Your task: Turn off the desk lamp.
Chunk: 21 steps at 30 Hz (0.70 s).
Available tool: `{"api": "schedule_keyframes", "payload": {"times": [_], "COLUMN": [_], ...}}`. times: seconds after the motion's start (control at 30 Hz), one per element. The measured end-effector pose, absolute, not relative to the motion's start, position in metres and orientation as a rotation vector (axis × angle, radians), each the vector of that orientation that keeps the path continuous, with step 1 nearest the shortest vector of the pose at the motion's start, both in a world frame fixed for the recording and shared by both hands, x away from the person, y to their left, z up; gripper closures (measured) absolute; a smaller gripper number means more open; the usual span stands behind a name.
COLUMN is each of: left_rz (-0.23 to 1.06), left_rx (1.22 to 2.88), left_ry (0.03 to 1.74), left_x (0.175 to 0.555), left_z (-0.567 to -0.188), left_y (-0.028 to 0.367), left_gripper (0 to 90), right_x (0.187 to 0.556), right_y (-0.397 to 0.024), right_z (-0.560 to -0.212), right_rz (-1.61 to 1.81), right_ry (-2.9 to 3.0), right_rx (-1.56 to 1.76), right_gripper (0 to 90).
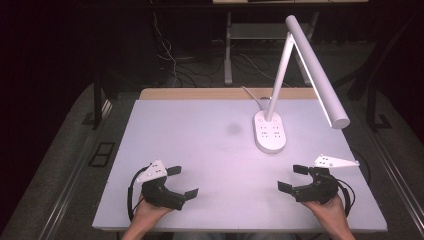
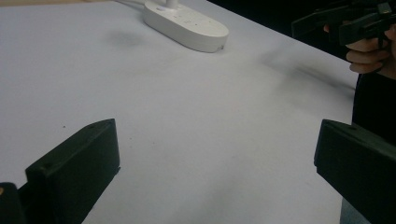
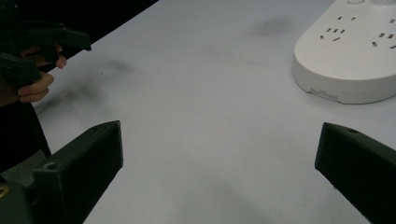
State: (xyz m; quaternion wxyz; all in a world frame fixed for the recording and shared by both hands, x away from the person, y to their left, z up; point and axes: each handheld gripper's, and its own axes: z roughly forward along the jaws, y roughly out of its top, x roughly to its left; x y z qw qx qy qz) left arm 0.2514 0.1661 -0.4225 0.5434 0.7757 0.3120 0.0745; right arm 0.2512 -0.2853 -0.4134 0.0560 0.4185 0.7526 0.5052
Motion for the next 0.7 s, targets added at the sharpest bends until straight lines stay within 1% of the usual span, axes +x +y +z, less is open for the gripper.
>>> {"api": "schedule_keyframes", "payload": {"times": [0.7], "left_rz": [0.176], "left_rx": [1.842], "left_ry": [0.741], "left_x": [0.2511], "left_z": [-0.4224], "left_y": [0.1670], "left_gripper": [0.0], "right_x": [0.2489], "right_y": [-0.2852], "right_z": [-0.4132], "right_rz": [1.518], "right_ry": [2.302], "right_rx": [1.279], "right_gripper": [0.9]}}
